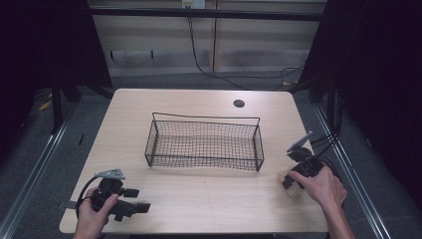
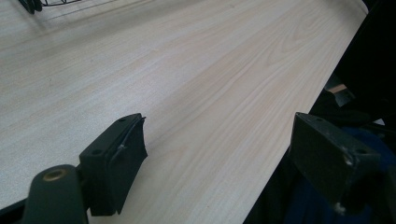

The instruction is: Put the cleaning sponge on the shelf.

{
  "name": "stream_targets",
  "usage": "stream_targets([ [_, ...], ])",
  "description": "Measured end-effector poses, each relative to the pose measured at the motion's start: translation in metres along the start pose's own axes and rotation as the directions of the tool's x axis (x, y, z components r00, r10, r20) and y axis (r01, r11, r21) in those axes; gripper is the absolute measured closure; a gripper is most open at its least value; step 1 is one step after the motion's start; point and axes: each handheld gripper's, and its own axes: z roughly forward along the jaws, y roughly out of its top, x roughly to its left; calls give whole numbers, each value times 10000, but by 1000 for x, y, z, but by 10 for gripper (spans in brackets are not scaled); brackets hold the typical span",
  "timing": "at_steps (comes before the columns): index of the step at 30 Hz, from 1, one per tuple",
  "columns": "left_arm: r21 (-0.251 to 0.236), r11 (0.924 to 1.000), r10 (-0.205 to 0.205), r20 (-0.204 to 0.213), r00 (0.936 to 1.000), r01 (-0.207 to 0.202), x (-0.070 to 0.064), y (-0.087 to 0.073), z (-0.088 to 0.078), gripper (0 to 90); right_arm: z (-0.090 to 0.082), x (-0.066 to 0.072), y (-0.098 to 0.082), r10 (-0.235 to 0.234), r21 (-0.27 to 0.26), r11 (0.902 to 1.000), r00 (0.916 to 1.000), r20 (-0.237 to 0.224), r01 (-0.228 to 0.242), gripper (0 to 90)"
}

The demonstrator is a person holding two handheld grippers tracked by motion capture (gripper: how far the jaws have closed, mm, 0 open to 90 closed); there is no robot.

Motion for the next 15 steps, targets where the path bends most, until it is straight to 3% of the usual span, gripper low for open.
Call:
stream_targets([
  [15,1,10000,22,-26,10000,-22,0,0,0,183,-12,3,-3,42,-161,9999,9997,-227,-46,316],
])
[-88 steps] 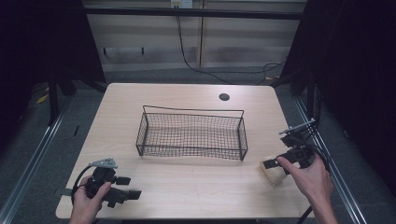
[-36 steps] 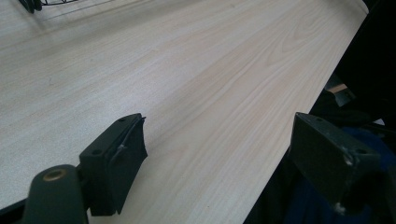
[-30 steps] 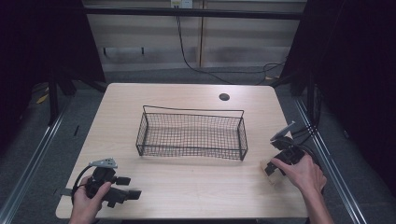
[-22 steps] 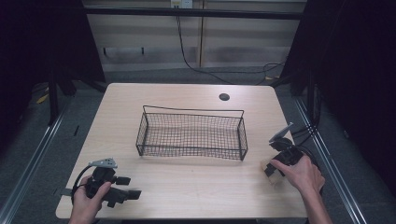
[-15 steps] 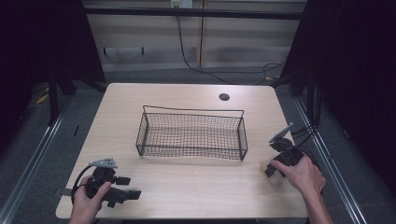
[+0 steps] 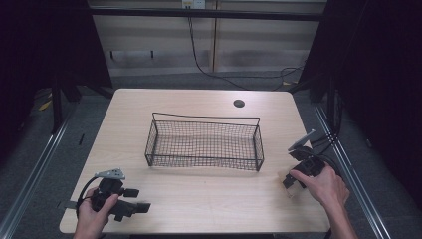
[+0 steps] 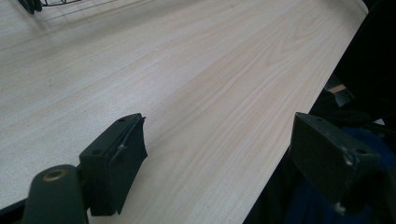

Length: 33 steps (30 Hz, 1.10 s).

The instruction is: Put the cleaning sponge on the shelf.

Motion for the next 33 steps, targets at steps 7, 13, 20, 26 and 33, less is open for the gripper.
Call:
stream_targets([
  [7,1,10000,-41,15,10000,41,0,0,1,184,-5,-2,-2,-78,-80,9999,9998,-189,76,316],
  [13,14,10000,-17,23,10000,17,0,0,0,184,-11,0,-3,-149,-222,9997,9994,-297,143,316],
  [20,26,10000,0,4,10000,0,0,0,1,184,-19,3,0,-312,-373,9989,9989,-360,299,316],
  [26,32,10000,-45,30,10000,45,0,0,1,184,-25,7,1,-591,-397,9975,9977,-328,578,317],
  [33,16,10000,-54,27,10000,54,0,0,1,184,-31,11,3,-745,-534,9960,9954,-596,714,318],
])
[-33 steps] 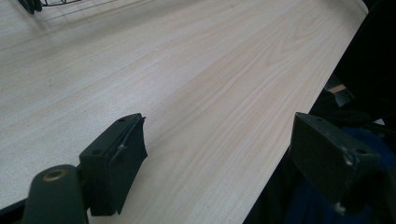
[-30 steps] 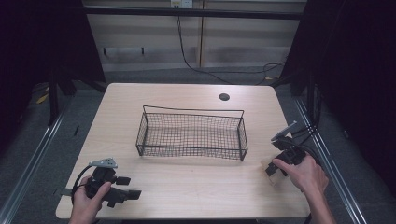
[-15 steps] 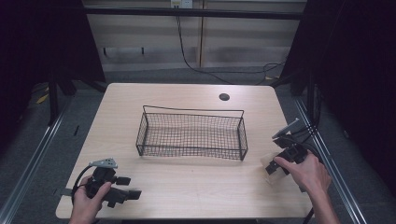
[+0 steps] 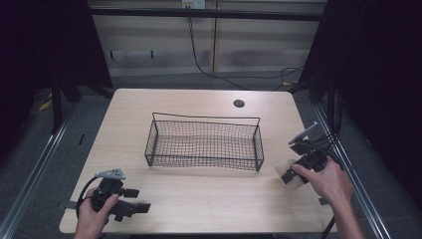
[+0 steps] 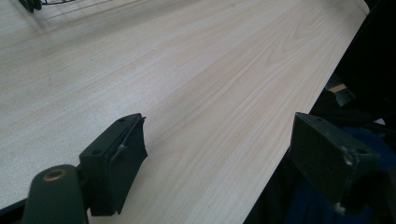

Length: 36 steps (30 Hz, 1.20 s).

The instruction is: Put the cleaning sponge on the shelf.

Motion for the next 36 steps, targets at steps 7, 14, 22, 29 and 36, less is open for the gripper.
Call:
stream_targets([
  [7,-13,10000,4,6,10000,-4,0,0,0,184,-5,4,2,-51,12,10000,9999,-150,52,318],
  [14,-8,10000,7,12,10000,-7,0,0,0,184,-17,9,3,-326,-171,9993,9988,-352,320,318],
  [22,-18,10000,2,11,10000,-2,0,0,0,184,-23,14,4,-592,-144,9982,9972,-464,586,318],
  [29,-13,10000,26,3,10000,-26,0,0,-1,184,-33,20,7,-882,-291,9958,9946,-542,868,318],
  [36,28,10000,50,5,10000,-50,0,0,0,183,-44,29,15,-1111,-386,9933,9923,-545,1091,318],
])
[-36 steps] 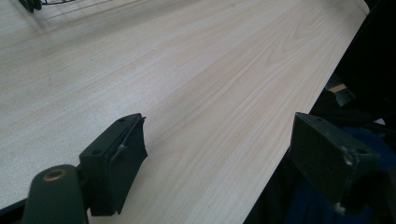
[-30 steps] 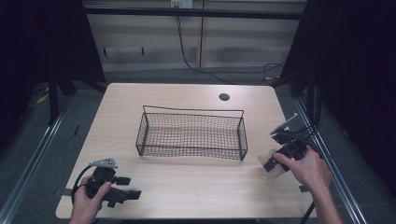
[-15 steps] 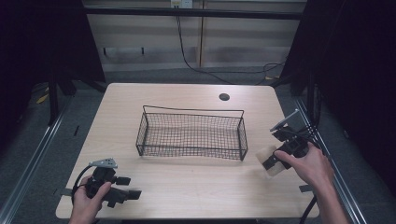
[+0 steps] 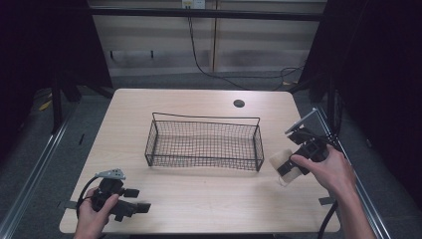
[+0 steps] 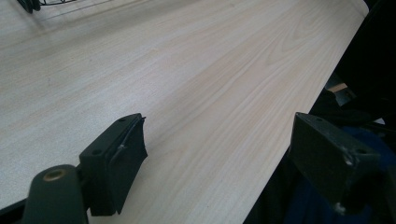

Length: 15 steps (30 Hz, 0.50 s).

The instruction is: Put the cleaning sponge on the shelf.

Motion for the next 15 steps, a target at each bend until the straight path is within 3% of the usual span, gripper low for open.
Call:
stream_targets([
  [15,-11,10000,38,4,10000,-38,0,0,0,184,-11,16,33,-153,93,9998,9998,154,152,318],
])
